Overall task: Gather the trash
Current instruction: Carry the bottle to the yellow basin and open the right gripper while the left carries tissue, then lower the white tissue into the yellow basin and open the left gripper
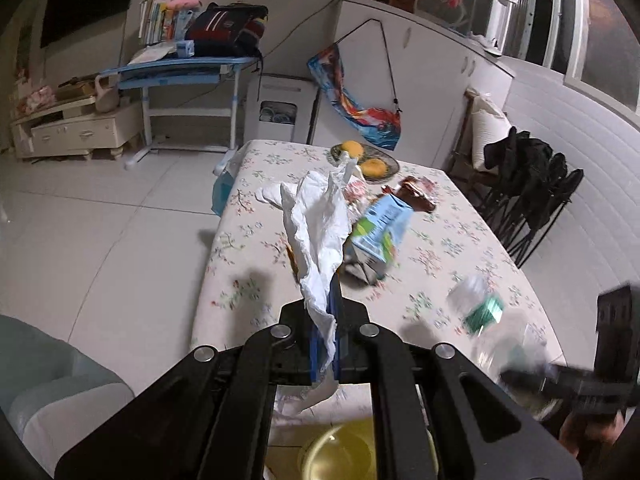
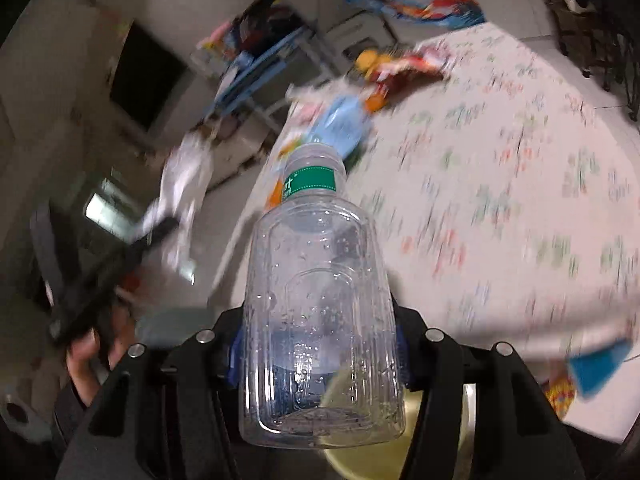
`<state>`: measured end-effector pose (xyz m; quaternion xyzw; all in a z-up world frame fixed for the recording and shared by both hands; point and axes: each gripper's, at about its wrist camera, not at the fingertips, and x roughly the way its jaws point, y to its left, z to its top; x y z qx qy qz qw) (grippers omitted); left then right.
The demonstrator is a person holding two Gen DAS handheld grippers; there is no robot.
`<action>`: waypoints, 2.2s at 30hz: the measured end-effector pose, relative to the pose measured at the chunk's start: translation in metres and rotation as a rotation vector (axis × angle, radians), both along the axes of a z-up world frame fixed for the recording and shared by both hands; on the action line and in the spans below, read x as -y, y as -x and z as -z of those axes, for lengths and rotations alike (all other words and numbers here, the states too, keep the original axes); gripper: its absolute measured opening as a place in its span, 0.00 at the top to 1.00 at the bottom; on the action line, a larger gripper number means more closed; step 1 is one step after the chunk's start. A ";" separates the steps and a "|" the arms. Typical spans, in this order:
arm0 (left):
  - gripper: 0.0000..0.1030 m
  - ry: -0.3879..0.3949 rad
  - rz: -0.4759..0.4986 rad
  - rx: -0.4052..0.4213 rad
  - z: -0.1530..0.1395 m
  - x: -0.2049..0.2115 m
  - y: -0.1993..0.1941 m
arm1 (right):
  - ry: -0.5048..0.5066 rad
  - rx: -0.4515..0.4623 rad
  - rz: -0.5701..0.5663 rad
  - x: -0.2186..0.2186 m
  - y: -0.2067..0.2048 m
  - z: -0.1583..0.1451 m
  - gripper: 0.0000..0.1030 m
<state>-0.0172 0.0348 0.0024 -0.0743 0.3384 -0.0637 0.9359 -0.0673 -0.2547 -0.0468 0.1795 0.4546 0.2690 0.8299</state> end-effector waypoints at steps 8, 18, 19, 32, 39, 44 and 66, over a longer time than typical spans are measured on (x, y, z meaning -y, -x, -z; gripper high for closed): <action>0.94 -0.001 0.035 -0.009 0.007 0.008 0.035 | 0.238 -0.063 -0.240 -0.055 0.043 0.040 0.46; 0.94 0.011 0.075 -0.019 0.014 0.017 0.074 | 0.516 -0.218 -0.366 -0.102 0.025 0.113 0.46; 0.94 0.009 0.078 -0.019 0.015 0.018 0.076 | 0.532 -0.222 -0.364 -0.104 0.024 0.115 0.45; 0.94 -0.010 0.113 -0.021 0.019 0.032 0.100 | 0.339 -0.035 -0.155 -0.064 0.042 0.054 0.37; 0.94 -0.032 0.199 -0.062 0.028 0.049 0.104 | 0.229 0.232 0.094 -0.026 0.050 -0.002 0.24; 0.94 -0.090 0.348 -0.194 0.057 0.081 0.105 | 0.189 0.268 0.219 -0.003 0.050 -0.014 0.23; 0.22 -0.277 0.198 -0.012 0.048 0.092 0.112 | 0.240 0.353 0.383 0.026 0.053 -0.021 0.20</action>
